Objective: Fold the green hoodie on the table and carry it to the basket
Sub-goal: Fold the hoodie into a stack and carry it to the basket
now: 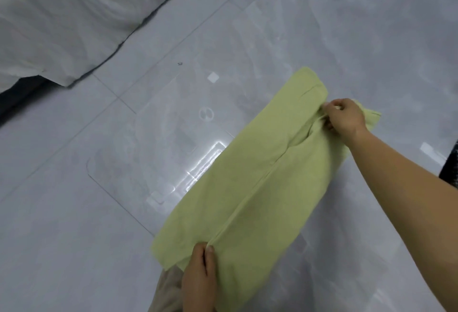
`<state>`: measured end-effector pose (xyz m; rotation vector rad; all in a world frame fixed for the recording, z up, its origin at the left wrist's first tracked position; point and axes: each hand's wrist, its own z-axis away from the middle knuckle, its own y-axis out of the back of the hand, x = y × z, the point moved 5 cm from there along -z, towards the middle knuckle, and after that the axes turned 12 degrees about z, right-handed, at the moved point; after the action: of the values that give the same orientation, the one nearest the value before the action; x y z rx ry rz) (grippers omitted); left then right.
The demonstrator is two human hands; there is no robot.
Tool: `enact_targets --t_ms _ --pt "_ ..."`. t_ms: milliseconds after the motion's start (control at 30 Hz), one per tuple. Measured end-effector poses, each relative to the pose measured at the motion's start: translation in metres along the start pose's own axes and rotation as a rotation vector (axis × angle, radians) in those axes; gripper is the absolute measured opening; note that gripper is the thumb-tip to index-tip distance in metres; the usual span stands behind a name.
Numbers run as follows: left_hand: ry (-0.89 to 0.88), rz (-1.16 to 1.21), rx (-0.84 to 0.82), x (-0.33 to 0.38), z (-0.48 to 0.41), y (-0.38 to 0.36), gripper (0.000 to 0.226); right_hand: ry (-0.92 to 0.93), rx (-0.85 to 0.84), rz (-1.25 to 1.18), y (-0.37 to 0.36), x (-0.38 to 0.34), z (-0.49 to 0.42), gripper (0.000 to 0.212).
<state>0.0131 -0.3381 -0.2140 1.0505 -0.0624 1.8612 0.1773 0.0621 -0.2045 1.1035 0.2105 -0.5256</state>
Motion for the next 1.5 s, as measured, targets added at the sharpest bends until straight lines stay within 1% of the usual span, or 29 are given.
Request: enact_targets --t_ms 133,200,233,267,333,367,400,433,467,500,533,567,600,633,700,767,867,1000,1100,1200,1233,1333,1400,1467,1500 --pt "-0.007 -0.317 -0.099 0.008 -0.003 0.000 0.012 0.169 -0.013 0.048 -0.002 -0.002 0.024 0.058" --pt "-0.010 -0.437 -0.142 0.010 -0.004 -0.001 0.013 0.283 0.047 0.119 0.000 0.002 0.040 0.059" --pt "-0.011 -0.493 -0.164 0.010 -0.004 -0.002 0.016 0.358 0.112 0.195 0.002 0.003 0.046 0.058" --pt "-0.014 -0.549 -0.190 0.008 -0.004 -0.002 0.022 0.418 0.183 0.302 0.003 0.005 0.050 0.056" --pt "-0.094 -0.730 -0.223 0.008 -0.009 -0.001 0.051 0.462 0.261 0.500 0.002 0.011 0.049 0.059" --pt "-0.115 -0.814 -0.222 0.010 -0.011 0.000 0.059 0.448 0.261 0.552 0.002 0.015 0.045 0.062" --pt "-0.136 -0.878 -0.203 0.016 -0.014 -0.002 0.056 0.420 0.250 0.580 0.002 0.017 0.041 0.065" --pt "-0.193 -0.923 -0.176 0.027 -0.016 -0.007 0.048 0.391 0.226 0.595 0.001 0.020 0.036 0.068" --pt "-0.320 -0.933 -0.160 0.044 -0.018 -0.016 0.042 0.381 0.194 0.615 -0.003 0.022 0.032 0.071" --pt "-0.475 -0.873 -0.127 0.069 -0.016 -0.028 0.038 0.395 0.161 0.633 -0.007 0.023 0.028 0.075" --pt "-0.646 -0.775 -0.145 0.088 -0.012 -0.044 0.037 0.423 0.137 0.647 -0.011 0.023 0.026 0.078" --pt "-0.820 -0.709 -0.168 0.104 -0.010 -0.062 0.039 0.447 0.129 0.650 -0.013 0.023 0.026 0.081" --pt "-0.918 -0.676 -0.233 0.117 -0.012 -0.083 0.043 0.461 0.145 0.646 -0.013 0.024 0.027 0.080" --pt "-0.991 -0.681 -0.291 0.128 -0.017 -0.103 0.048 0.465 0.183 0.637 -0.010 0.025 0.029 0.078" --pt "-1.113 -0.768 -0.369 0.141 -0.032 -0.136 0.055 0.466 0.250 0.611 -0.001 0.026 0.033 0.073" --pt "-1.151 -0.884 -0.430 0.137 -0.053 -0.152 0.061 0.479 0.264 0.589 0.000 0.026 0.035 0.072" --pt "-1.166 -0.981 -0.458 0.121 -0.074 -0.158 0.068 0.507 0.235 0.599 -0.017 0.029 0.035 0.083" --pt "-1.202 -0.969 -0.408 0.116 -0.079 -0.163 0.070 0.390 0.205 0.608 -0.032 0.041 0.018 0.080" --pt "-1.216 -0.974 -0.399 0.117 -0.084 -0.165 0.069 0.374 0.177 0.631 -0.034 0.039 0.011 0.083" --pt "-1.229 -0.925 -0.466 0.125 -0.078 -0.156 0.061 0.352 0.124 0.608 -0.027 0.033 0.018 0.086" --pt "-1.251 -0.902 -0.480 0.126 -0.075 -0.148 0.060 0.362 0.150 0.572 -0.025 0.031 0.030 0.085" --pt "-1.289 -0.871 -0.464 0.120 -0.071 -0.108 0.060 0.489 0.301 0.475 -0.036 0.022 0.096 0.073" --pt "-1.326 -0.927 -0.462 0.103 -0.073 -0.080 0.058 0.556 0.305 0.441 -0.067 0.028 0.157 0.066" --pt "-1.338 -1.006 -0.503 0.082 -0.074 -0.064 0.058 0.561 0.273 0.466 -0.103 0.041 0.205 0.063" --pt "-1.351 -1.028 -0.498 0.074 -0.076 -0.061 0.058 0.544 0.263 0.496 -0.116 0.048 0.216 0.064"
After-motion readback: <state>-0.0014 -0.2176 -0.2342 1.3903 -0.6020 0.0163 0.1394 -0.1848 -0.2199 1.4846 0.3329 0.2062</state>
